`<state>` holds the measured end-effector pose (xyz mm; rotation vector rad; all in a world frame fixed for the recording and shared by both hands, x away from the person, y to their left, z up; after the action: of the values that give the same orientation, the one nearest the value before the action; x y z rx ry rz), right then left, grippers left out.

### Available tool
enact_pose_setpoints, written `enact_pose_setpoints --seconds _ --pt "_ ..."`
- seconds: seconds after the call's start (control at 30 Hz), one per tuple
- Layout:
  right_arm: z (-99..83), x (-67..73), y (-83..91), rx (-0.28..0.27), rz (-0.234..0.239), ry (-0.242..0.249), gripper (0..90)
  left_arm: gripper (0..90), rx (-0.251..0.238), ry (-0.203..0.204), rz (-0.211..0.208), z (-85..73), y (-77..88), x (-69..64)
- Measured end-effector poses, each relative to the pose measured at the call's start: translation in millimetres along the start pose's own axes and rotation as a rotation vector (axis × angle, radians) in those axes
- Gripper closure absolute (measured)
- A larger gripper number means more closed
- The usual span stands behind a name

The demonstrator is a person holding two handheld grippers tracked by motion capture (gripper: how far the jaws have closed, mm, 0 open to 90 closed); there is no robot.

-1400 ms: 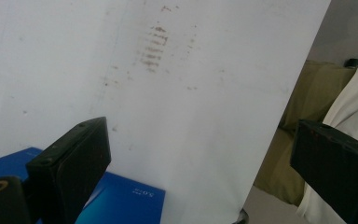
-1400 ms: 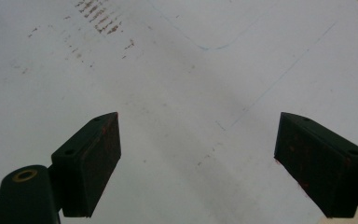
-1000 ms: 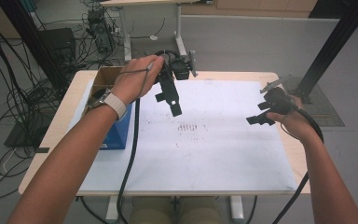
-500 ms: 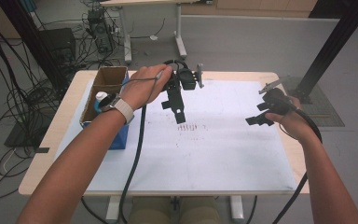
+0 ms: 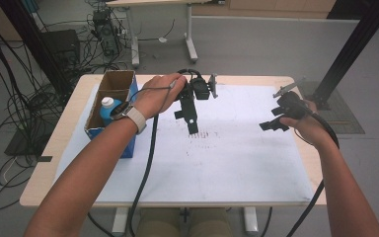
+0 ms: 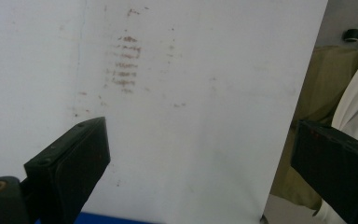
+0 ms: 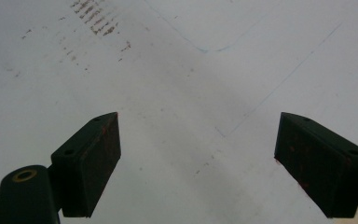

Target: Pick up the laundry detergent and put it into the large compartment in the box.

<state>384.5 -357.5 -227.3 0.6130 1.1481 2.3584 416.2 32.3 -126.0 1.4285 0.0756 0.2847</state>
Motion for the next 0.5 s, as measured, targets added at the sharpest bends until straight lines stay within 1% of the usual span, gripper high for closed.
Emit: enact_pose_setpoints --seconds 0.17,0.5 --pt "1.6 1.2 -2.3 0.0 0.004 0.005 14.4 5.2 -0.002 -0.003 0.002 -0.2 -0.3 -1.1" --pt "0.6 2.0 -3.3 0.004 0.004 0.004 14.1 5.1 -0.005 0.013 0.007 -3.3 -1.2 -0.4"
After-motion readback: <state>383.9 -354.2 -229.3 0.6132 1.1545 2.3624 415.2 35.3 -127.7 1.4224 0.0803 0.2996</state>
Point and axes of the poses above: each handheld gripper's, and its own axes: y roughly backward along the jaws, z roughly out of its top, x roughly to its left, the point moved 2 cm from there along -y, roughly forward along the jaws, and after that the axes turned 11 degrees about z, right-handed, at the moved point
